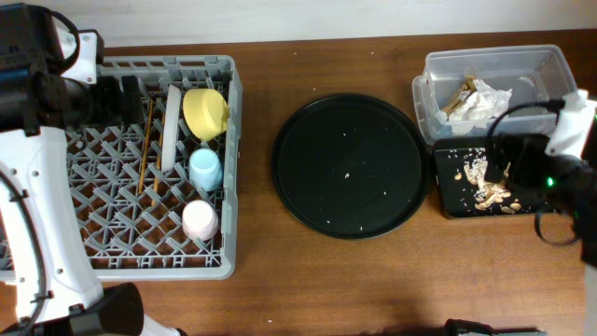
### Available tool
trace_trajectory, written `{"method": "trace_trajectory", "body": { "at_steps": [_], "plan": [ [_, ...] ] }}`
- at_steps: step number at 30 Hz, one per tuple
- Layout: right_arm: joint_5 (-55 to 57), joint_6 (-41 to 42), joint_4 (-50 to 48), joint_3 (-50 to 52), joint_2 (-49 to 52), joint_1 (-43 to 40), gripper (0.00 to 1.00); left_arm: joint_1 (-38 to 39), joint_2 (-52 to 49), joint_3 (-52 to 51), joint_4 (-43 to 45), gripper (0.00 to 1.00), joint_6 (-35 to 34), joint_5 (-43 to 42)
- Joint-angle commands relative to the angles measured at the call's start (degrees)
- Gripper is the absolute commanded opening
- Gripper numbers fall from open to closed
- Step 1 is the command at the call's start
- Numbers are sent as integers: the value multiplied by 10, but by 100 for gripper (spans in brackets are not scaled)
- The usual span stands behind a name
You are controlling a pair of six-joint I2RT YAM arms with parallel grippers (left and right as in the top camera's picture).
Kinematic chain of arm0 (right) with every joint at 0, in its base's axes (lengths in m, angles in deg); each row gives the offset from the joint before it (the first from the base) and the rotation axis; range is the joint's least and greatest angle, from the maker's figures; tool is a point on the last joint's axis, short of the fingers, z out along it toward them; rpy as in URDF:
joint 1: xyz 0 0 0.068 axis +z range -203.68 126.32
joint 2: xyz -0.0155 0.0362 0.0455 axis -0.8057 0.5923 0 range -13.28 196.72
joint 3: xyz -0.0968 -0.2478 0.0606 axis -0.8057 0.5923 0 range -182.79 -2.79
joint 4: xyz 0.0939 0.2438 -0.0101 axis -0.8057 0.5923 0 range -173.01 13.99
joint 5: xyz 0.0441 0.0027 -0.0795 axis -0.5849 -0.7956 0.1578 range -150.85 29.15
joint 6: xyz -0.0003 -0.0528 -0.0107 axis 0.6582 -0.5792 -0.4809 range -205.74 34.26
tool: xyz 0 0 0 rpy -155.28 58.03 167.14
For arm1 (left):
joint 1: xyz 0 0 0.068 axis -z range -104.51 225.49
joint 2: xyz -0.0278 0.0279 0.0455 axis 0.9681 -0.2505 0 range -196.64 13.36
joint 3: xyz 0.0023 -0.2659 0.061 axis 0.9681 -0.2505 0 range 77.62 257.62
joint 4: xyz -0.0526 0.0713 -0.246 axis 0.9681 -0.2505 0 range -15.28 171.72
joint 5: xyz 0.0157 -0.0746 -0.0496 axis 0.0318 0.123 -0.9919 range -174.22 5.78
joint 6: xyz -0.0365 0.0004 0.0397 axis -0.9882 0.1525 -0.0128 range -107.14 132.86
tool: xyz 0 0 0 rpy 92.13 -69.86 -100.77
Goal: Sort waste into correct bins and load items into the dishwasher rack
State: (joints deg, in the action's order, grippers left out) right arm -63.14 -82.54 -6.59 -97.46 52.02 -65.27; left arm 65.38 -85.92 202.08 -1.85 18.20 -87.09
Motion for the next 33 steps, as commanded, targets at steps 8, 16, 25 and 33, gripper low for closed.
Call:
{"method": "trace_trajectory", "body": {
  "at_steps": [8, 16, 25, 33],
  "plan": [
    [13, -13, 10, -8, -68, 5, 99, -3, -5, 2, -1, 99, 1, -8],
    [-45, -13, -17, -2, -19, 5, 98, -3, -5, 2, -1, 99, 1, -8],
    [-59, -12, -540, 442, -245, 111, 98, -3, -5, 2, -1, 99, 1, -8],
    [-45, -13, -865, 894, -578, 171, 98, -3, -5, 2, -1, 99, 1, -8]
  ]
}}
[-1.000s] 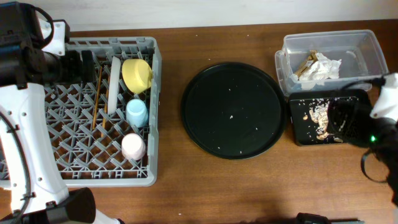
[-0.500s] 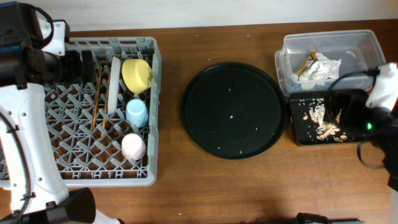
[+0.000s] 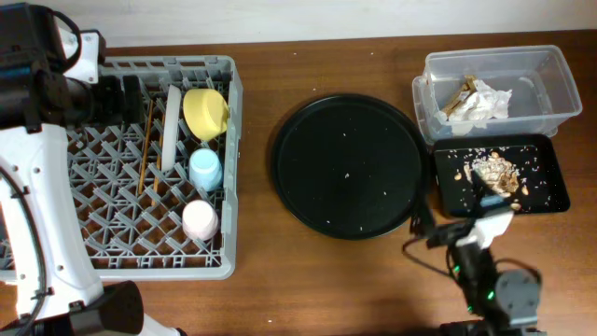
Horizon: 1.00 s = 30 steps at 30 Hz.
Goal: Sort waste into correct bins and load items into the dishwasher rack
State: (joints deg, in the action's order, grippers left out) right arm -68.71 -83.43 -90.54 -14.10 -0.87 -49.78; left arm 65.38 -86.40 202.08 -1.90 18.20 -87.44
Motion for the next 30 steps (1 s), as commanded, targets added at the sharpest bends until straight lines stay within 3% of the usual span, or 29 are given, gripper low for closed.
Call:
{"method": "trace_trajectory", "body": {
  "at_steps": [1, 4, 9, 30],
  "plan": [
    [10, -4, -30, 82, -70, 20, 98, -3, 0, 2, 0, 99, 1, -4],
    [21, -4, 16, 110, -123, 26, 98, -3, 0, 2, 0, 99, 1, -4],
    [40, -4, 118, 110, -122, 26, 98, -3, 0, 2, 0, 99, 1, -4],
    [36, -4, 117, 110, -122, 25, 98, -3, 0, 2, 0, 99, 1, -4]
  ]
}}
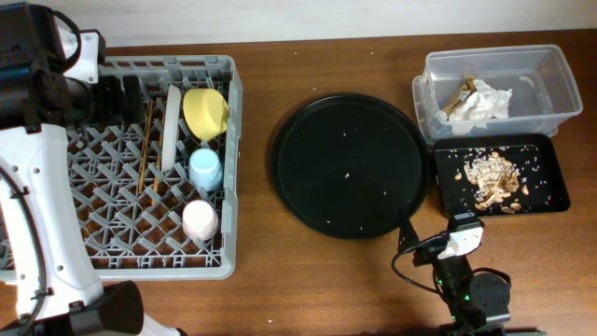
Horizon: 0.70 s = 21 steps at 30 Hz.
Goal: Sort waste into correct bins and load items into the dishwasher rack
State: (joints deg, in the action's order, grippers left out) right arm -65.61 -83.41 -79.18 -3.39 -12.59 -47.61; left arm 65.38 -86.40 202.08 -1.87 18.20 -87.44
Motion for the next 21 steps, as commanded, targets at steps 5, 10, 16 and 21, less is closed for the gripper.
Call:
{"method": "trace_trajectory", "body": {
  "at_steps": [5, 10, 16, 21],
  "plan": [
    [5, -4, 3, 3, -5, 3, 98, -3, 1, 2, 16, 99, 1, -4],
    [5, -4, 3, 3, -5, 3, 98, 13, 124, -152, 256, 99, 1, -71],
    [5, -4, 3, 3, -5, 3, 98, 56, 446, -692, 683, 99, 1, -71],
    [5, -4, 3, 3, -5, 3, 98, 67, 747, -1111, 888, 99, 1, -70]
  ]
}}
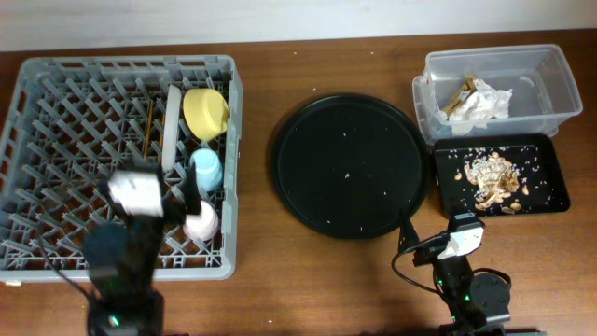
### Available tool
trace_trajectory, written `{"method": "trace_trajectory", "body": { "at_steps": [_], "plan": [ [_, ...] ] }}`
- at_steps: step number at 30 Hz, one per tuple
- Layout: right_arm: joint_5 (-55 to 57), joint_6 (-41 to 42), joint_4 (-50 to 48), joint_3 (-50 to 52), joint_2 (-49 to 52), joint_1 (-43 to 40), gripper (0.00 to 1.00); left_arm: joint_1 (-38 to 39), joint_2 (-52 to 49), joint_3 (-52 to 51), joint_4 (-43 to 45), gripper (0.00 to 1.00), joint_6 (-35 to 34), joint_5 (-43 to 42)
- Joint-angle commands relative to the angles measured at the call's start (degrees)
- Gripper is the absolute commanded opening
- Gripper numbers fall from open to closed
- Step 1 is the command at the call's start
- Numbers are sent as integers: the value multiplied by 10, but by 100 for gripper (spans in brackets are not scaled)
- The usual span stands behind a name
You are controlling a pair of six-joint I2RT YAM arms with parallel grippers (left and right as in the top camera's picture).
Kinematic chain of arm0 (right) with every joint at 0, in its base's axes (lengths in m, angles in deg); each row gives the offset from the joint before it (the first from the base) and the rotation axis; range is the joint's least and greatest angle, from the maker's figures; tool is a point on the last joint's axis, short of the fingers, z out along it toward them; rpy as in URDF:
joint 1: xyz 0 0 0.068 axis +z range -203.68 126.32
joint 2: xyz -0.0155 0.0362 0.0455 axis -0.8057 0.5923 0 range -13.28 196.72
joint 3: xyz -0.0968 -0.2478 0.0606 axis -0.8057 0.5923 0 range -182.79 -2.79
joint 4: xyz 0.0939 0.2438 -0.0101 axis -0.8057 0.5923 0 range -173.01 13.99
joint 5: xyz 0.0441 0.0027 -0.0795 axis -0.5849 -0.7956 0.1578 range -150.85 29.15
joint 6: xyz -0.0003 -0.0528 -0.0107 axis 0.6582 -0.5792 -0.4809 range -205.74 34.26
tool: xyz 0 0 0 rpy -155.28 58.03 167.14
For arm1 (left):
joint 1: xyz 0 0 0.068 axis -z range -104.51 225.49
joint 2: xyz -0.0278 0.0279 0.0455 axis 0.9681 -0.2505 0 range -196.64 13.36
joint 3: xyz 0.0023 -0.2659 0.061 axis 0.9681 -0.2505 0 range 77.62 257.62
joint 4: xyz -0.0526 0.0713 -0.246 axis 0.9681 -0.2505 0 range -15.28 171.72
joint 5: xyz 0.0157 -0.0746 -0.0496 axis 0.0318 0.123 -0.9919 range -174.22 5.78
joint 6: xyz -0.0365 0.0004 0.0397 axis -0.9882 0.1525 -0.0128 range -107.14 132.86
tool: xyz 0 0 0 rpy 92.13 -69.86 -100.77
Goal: Sort waste into correct bins and load items into the dishwasher rack
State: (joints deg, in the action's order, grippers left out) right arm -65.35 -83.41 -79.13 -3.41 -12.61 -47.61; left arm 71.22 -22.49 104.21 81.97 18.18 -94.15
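Note:
The grey dishwasher rack [121,63] at left holds a yellow bowl [205,112], a blue cup [205,168], a pink cup [201,224], a white plate [170,126] on edge and chopsticks [146,140]. My left gripper [189,199] hovers blurred over the rack's front, beside the blue and pink cups; its jaws are unclear. My right gripper [407,233] rests low by the table's front edge, just off the round black tray [350,166], with nothing visibly in it. A clear bin [550,56] holds crumpled paper [480,101]. Food scraps [490,177] lie in a black rectangular tray [550,198].
The round black tray carries only a few crumbs. The clear bin and the black rectangular tray stand close together at the right edge. The left arm's body covers the rack's front left corner.
The left arm has left the rack's far left corner and now stands at the table's front, its gripper over the rack's front near the cups. The right arm has not moved.
At first the right arm hung over the black rectangular tray and the left arm sat at the rack's back left. Then the right arm stood at the table's front, below the tray, and settled there. Now the left arm has come to the front too.

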Motion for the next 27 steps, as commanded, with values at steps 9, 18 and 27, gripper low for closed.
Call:
{"method": "trace_trajectory", "body": {
  "at_steps": [9, 18, 27],
  "plan": [
    [2, -4, 3, 3, -5, 3, 98, 45, 276, -261, 40, 99, 8, 68],
    [2, -4, 3, 3, -5, 3, 98, 45, 356, -261, -49, 99, 8, 85],
    [2, -4, 3, 3, -5, 3, 98, 45, 356, -261, -49, 99, 8, 84]
  ]
}}
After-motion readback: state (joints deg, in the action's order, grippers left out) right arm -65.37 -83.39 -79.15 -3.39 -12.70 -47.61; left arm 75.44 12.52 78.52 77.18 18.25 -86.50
